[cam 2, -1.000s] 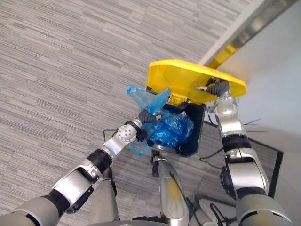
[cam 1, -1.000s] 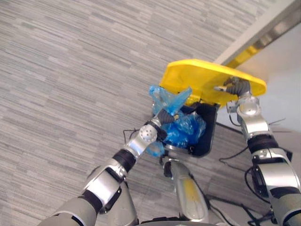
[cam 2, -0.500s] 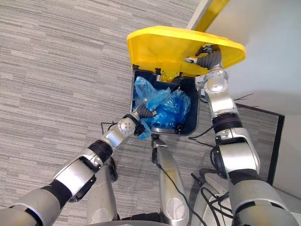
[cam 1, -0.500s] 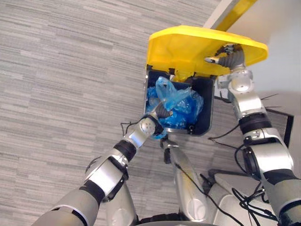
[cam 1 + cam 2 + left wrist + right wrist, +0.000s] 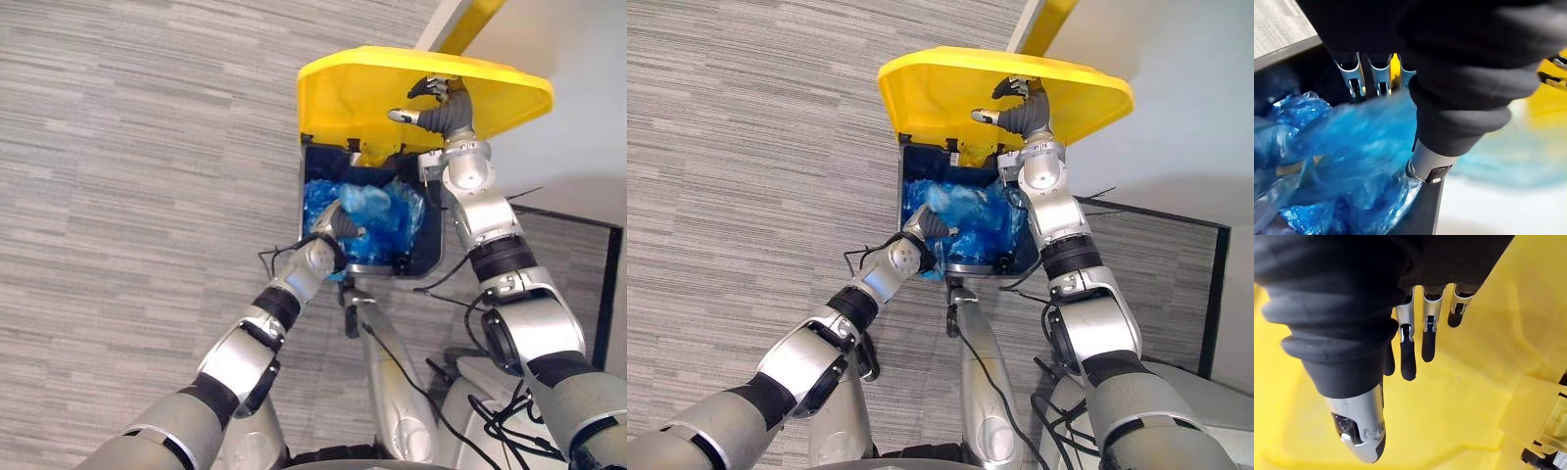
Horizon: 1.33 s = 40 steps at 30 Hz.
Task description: Gather rubbish on tea table into small bin, then transfer packed bag to large trash can.
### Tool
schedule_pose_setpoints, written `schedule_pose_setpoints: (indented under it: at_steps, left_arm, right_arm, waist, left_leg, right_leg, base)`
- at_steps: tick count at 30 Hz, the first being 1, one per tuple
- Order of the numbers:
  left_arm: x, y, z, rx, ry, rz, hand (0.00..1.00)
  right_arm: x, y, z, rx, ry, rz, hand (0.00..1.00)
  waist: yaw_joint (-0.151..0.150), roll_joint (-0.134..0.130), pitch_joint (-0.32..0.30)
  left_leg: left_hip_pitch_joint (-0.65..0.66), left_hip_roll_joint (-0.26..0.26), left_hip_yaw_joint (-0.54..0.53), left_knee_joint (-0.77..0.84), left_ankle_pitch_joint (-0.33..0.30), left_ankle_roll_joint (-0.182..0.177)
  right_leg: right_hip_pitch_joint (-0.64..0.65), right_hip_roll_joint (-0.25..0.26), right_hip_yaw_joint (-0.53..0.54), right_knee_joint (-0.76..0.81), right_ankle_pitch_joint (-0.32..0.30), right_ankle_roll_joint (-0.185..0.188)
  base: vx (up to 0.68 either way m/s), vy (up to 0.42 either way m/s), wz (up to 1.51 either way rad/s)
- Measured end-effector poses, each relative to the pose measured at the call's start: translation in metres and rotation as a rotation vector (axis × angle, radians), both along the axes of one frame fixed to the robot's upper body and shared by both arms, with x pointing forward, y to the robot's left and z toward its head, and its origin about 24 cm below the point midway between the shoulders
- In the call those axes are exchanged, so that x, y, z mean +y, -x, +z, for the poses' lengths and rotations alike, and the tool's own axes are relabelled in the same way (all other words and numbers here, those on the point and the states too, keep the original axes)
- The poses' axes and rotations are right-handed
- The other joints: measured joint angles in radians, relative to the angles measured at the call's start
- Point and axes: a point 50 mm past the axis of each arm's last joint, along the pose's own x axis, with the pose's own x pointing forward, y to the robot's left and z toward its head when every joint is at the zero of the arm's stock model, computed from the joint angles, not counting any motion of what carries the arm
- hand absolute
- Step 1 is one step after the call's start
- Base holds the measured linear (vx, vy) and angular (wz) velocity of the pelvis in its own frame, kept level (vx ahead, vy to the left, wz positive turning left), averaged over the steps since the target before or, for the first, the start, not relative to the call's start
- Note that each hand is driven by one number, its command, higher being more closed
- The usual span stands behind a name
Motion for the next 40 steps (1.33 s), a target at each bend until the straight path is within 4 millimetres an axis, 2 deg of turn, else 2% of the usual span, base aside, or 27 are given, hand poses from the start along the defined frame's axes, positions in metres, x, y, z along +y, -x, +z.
schedule_pose_setpoints:
  at_steps: [3, 5, 8, 10, 12, 13, 15, 16, 18, 19, 21, 22, 24, 26, 27, 28, 29, 30, 32, 33, 34, 35, 36, 37, 38, 39, 40]
  left_arm:
    - [0.003, -0.001, 0.000, -0.008, -0.018, 0.001, 0.00]
    - [0.013, -0.004, 0.000, -0.009, -0.009, 0.018, 0.00]
    - [0.042, -0.002, 0.000, -0.016, 0.137, 0.088, 0.00]
    - [0.063, 0.004, -0.008, 0.000, 0.240, 0.136, 0.00]
    - [0.105, 0.018, -0.030, 0.044, 0.347, 0.257, 0.00]
    - [0.117, 0.023, -0.037, 0.062, 0.376, 0.292, 0.00]
    - [0.158, 0.054, -0.073, 0.167, 0.500, 0.442, 0.00]
    - [0.169, 0.064, -0.083, 0.195, 0.521, 0.485, 0.00]
    - [0.208, 0.096, -0.108, 0.262, 0.579, 0.624, 0.00]
    - [0.217, 0.104, -0.113, 0.271, 0.589, 0.661, 0.00]
    - [0.249, 0.134, -0.129, 0.297, 0.625, 0.812, 0.00]
    - [0.254, 0.141, -0.132, 0.307, 0.634, 0.839, 0.00]
    - [0.276, 0.177, -0.150, 0.360, 0.633, 0.971, 0.00]
    - [0.284, 0.205, -0.163, 0.408, 0.629, 1.058, 0.00]
    - [0.285, 0.212, -0.166, 0.423, 0.633, 1.080, 0.00]
    - [0.286, 0.228, -0.173, 0.450, 0.651, 1.129, 0.00]
    - [0.287, 0.244, -0.181, 0.491, 0.673, 1.178, 0.00]
    - [0.287, 0.251, -0.183, 0.506, 0.681, 1.199, 0.00]
    - [0.285, 0.272, -0.191, 0.555, 0.682, 1.241, 0.00]
    - [0.282, 0.279, -0.193, 0.579, 0.684, 1.244, 0.00]
    - [0.273, 0.281, -0.199, 0.624, 0.715, 1.232, 0.00]
    - [0.271, 0.281, -0.200, 0.630, 0.723, 1.229, 0.00]
    - [0.266, 0.283, -0.201, 0.636, 0.736, 1.223, 0.00]
    - [0.265, 0.283, -0.201, 0.630, 0.737, 1.219, 0.00]
    - [0.262, 0.278, -0.203, 0.638, 0.746, 1.207, 0.00]
    - [0.254, 0.274, -0.207, 0.662, 0.764, 1.194, 0.00]
    - [0.250, 0.273, -0.208, 0.671, 0.769, 1.183, 0.00]
  right_arm:
    - [-0.001, 0.006, -0.002, -0.030, 0.011, 0.010, 0.00]
    - [-0.011, 0.008, -0.015, -0.010, 0.028, -0.012, 0.00]
    - [-0.031, 0.014, -0.043, 0.058, 0.064, -0.064, 0.00]
    - [-0.053, 0.024, -0.063, 0.096, 0.076, -0.120, 0.00]
    - [-0.076, 0.040, -0.091, 0.159, 0.061, -0.178, 0.00]
    - [-0.080, 0.045, -0.099, 0.178, 0.058, -0.188, 0.00]
    - [-0.098, 0.068, -0.137, 0.286, 0.057, -0.224, 0.00]
    - [-0.103, 0.074, -0.147, 0.321, 0.061, -0.232, 0.00]
    - [-0.116, 0.098, -0.179, 0.431, 0.077, -0.255, 0.00]
    - [-0.118, 0.104, -0.184, 0.450, 0.080, -0.254, 0.00]
    - [-0.118, 0.119, -0.202, 0.511, 0.082, -0.234, 0.00]
    - [-0.118, 0.123, -0.206, 0.525, 0.077, -0.233, 0.00]
    - [-0.112, 0.130, -0.218, 0.561, 0.036, -0.205, 0.00]
    - [-0.109, 0.139, -0.226, 0.593, 0.046, -0.185, 0.00]
    - [-0.109, 0.141, -0.229, 0.604, 0.051, -0.182, 0.00]
    - [-0.107, 0.148, -0.236, 0.633, 0.053, -0.172, 0.00]
    - [-0.105, 0.159, -0.249, 0.685, 0.044, -0.157, 0.00]
    - [-0.104, 0.165, -0.255, 0.710, 0.037, -0.150, 0.00]
    - [-0.098, 0.195, -0.283, 0.830, 0.011, -0.145, 0.00]
    - [-0.097, 0.213, -0.297, 0.894, 0.008, -0.147, 0.00]
    - [-0.100, 0.231, -0.311, 0.968, 0.018, -0.168, 0.00]
    - [-0.101, 0.235, -0.314, 0.985, 0.017, -0.173, 0.00]
    - [-0.100, 0.245, -0.320, 1.019, 0.012, -0.182, 0.00]
    - [-0.099, 0.250, -0.323, 1.030, 0.006, -0.184, 0.00]
    - [-0.100, 0.263, -0.331, 1.074, -0.004, -0.199, 0.00]
    - [-0.104, 0.265, -0.336, 1.108, -0.002, -0.212, 0.00]
    - [-0.106, 0.266, -0.338, 1.120, -0.004, -0.221, 0.00]
  waist:
    - [0.000, 0.000, 0.000]
    - [0.003, 0.000, 0.000]
    - [0.008, 0.005, -0.005]
    - [0.028, 0.017, -0.015]
    - [0.030, 0.029, -0.027]
    - [0.030, 0.030, -0.028]
    - [0.036, 0.045, -0.080]
    - [0.045, 0.048, -0.091]
    - [0.056, 0.058, -0.126]
    - [0.059, 0.059, -0.130]
    - [0.080, 0.056, -0.135]
    - [0.083, 0.053, -0.137]
    - [0.102, 0.033, -0.152]
    - [0.117, 0.020, -0.157]
    - [0.118, 0.020, -0.158]
    - [0.130, 0.010, -0.160]
    - [0.130, 0.011, -0.163]
    - [0.124, -0.004, -0.172]
    - [0.102, -0.015, -0.197]
    - [0.089, -0.032, -0.215]
    - [0.085, -0.028, -0.226]
    - [0.087, -0.019, -0.230]
    - [0.097, 0.004, -0.252]
    - [0.090, -0.015, -0.263]
    - [0.087, -0.040, -0.285]
    - [0.088, -0.004, -0.293]
    - [0.089, 0.012, -0.305]
  left_leg:
    - [0.005, -0.003, -0.003, -0.013, 0.018, -0.002]
    - [0.033, -0.017, -0.019, -0.041, 0.035, -0.010]
    - [0.088, -0.034, -0.039, -0.091, 0.057, -0.014]
    - [0.117, -0.037, -0.049, -0.122, 0.072, -0.014]
    - [0.165, -0.046, -0.061, -0.166, 0.094, -0.010]
    - [0.186, -0.051, -0.064, -0.180, 0.100, -0.009]
    - [0.235, -0.056, -0.068, -0.219, 0.106, -0.012]
    - [0.252, -0.056, -0.069, -0.227, 0.106, -0.012]
    - [0.317, -0.057, -0.073, -0.239, 0.105, -0.010]
    - [0.331, -0.058, -0.074, -0.238, 0.103, -0.007]
    - [0.377, -0.062, -0.067, -0.218, 0.091, 0.011]
    - [0.387, -0.066, -0.062, -0.214, 0.088, 0.015]
    - [0.410, -0.090, -0.022, -0.188, 0.074, 0.040]
    - [0.414, -0.102, 0.029, -0.162, 0.068, 0.062]
    - [0.413, -0.101, 0.044, -0.166, 0.071, 0.072]
    - [0.420, -0.092, 0.094, -0.174, 0.081, 0.091]
    - [0.414, -0.092, 0.122, -0.175, 0.083, 0.100]
    - [0.416, -0.090, 0.125, -0.178, 0.085, 0.105]
    - [0.431, -0.090, 0.124, -0.241, 0.125, 0.101]
    - [0.427, -0.090, 0.119, -0.257, 0.137, 0.090]
    - [0.403, -0.084, 0.101, -0.284, 0.148, 0.066]
    - [0.402, -0.078, 0.096, -0.304, 0.157, 0.061]
    - [0.405, -0.056, 0.099, -0.390, 0.212, 0.061]
    - [0.405, -0.065, 0.115, -0.414, 0.241, 0.060]
    - [0.401, -0.095, 0.128, -0.450, 0.273, 0.050]
    - [0.396, -0.079, 0.121, -0.481, 0.293, 0.049]
    - [0.397, -0.077, 0.109, -0.513, 0.305, 0.051]
  right_leg:
    - [0.005, -0.004, -0.005, 0.000, 0.000, 0.000]
    - [0.031, -0.012, -0.016, -0.003, -0.006, -0.002]
    - [0.085, -0.022, -0.038, -0.008, -0.023, 0.002]
    - [0.112, -0.022, -0.048, -0.018, -0.028, 0.000]
    - [0.159, -0.034, -0.071, -0.018, -0.045, 0.000]
    - [0.176, -0.038, -0.074, -0.016, -0.051, 0.007]
    - [0.221, -0.044, -0.086, -0.016, -0.071, 0.006]
    - [0.239, -0.045, -0.088, -0.016, -0.076, 0.011]
    - [0.306, -0.045, -0.095, -0.017, -0.093, 0.023]
    - [0.321, -0.043, -0.096, -0.018, -0.094, 0.025]
    - [0.374, -0.044, -0.088, -0.030, -0.091, 0.031]
    - [0.381, -0.044, -0.085, -0.036, -0.087, 0.036]
    - [0.382, -0.058, -0.048, -0.048, -0.057, 0.064]
    - [0.387, -0.060, -0.013, -0.111, -0.020, 0.089]
    - [0.394, -0.076, -0.036, -0.127, -0.020, 0.090]
    - [0.358, -0.128, -0.093, -0.046, -0.048, 0.073]
    - [0.318, -0.156, -0.099, 0.130, -0.072, 0.028]
    - [0.311, -0.164, -0.097, 0.216, -0.083, 0.018]
    - [0.342, -0.165, -0.093, 0.446, -0.138, -0.013]
    - [0.396, -0.164, -0.081, 0.466, -0.143, -0.003]
    - [0.424, -0.110, -0.097, 0.357, -0.152, 0.031]
    - [0.436, -0.088, -0.094, 0.311, -0.152, 0.036]
    - [0.472, -0.054, -0.099, 0.205, -0.201, 0.041]
    - [0.486, -0.071, -0.106, 0.196, -0.224, 0.040]
    - [0.535, -0.062, -0.102, 0.026, -0.279, 0.032]
    - [0.540, -0.024, -0.104, -0.040, -0.229, 0.024]
    - [0.544, -0.004, -0.101, -0.087, -0.203, 0.018]
  base:
    - [0.00, -0.022, 0.09]
    - [0.01, -0.022, 0.23]
    - [0.03, -0.025, 0.25]
    - [0.05, -0.020, 0.18]
    - [0.07, -0.022, 0.28]
    - [0.07, -0.012, 0.30]
    - [0.07, -0.001, 0.18]
    - [0.06, 0.011, 0.12]
    - [0.05, 0.018, 0.13]
    - [0.03, 0.029, 0.05]
    - [-0.03, 0.050, -0.07]
    - [-0.07, 0.066, -0.21]
    - [-0.07, 0.092, -0.44]
    - [-0.12, 0.126, -0.65]
    - [-0.21, 0.137, -0.80]
    - [-0.27, 0.101, -0.74]
    - [-0.28, 0.074, -0.67]
    - [-0.23, 0.018, -0.30]
    - [-0.08, -0.099, 0.00]
    - [-0.06, -0.192, -0.16]
    - [-0.04, -0.135, -0.21]
    - [-0.10, -0.124, -0.47]
    - [-0.03, -0.096, -0.34]
    - [0.00, -0.221, -0.43]
    - [0.02, -0.200, -0.32]
    - [0.03, -0.157, -0.41]
    - [-0.01, -0.033, -0.27]
